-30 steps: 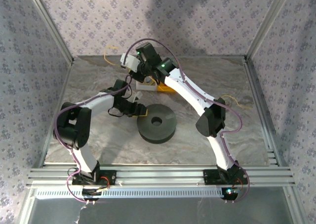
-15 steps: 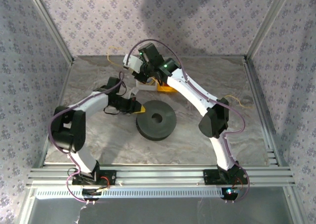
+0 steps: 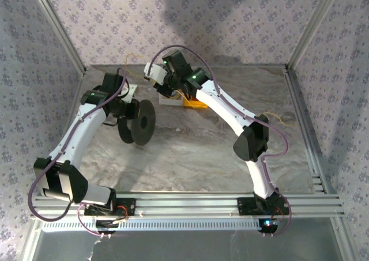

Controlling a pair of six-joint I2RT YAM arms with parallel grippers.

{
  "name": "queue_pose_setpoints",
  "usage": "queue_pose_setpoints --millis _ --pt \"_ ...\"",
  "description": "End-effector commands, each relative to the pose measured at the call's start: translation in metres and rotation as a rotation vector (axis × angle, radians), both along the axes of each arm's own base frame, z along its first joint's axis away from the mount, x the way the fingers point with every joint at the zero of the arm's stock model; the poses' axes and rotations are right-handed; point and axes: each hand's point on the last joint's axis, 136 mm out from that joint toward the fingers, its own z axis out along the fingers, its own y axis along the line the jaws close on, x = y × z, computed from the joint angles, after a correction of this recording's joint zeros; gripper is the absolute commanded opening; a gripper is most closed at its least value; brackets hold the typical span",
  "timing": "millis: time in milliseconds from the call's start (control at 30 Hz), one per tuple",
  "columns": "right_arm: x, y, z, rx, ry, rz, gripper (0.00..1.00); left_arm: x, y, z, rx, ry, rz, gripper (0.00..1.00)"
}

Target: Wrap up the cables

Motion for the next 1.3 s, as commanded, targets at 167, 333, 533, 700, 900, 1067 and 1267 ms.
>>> queue_pose_setpoints --millis 167,333,533,700,900,1067,1267 --pt "-0.014 0.002 0.018 0.036 0.002 0.025 0.0 0.016 0.029 -0.012 0.171 -0.013 0.111 0.0" --pt "-0.014 0.001 0.014 0.029 0.013 0.027 0.0 0.026 0.027 -0.014 0.163 -0.023 0.122 0.0" --pt "-0.016 0.003 0.007 0.026 0.036 0.041 0.0 0.032 0.03 -0.011 0.16 -0.028 0.131 0.07" --pt "-0.02 0.004 0.0 0.02 0.069 0.056 0.0 0.035 0.031 0.006 0.17 -0.053 0.113 0.21" --pt "-0.03 -0.001 -0.024 0.001 0.153 0.095 0.0 0.034 0.045 0.061 0.215 -0.13 0.107 0.43" --pt "-0.047 -0.003 -0.048 -0.028 0.233 0.146 0.0 0.019 0.072 0.102 0.225 -0.18 0.156 0.58" --pt "-0.084 0.001 -0.076 -0.104 0.344 0.249 0.0 -0.002 0.116 0.1 0.178 -0.167 0.273 0.75"
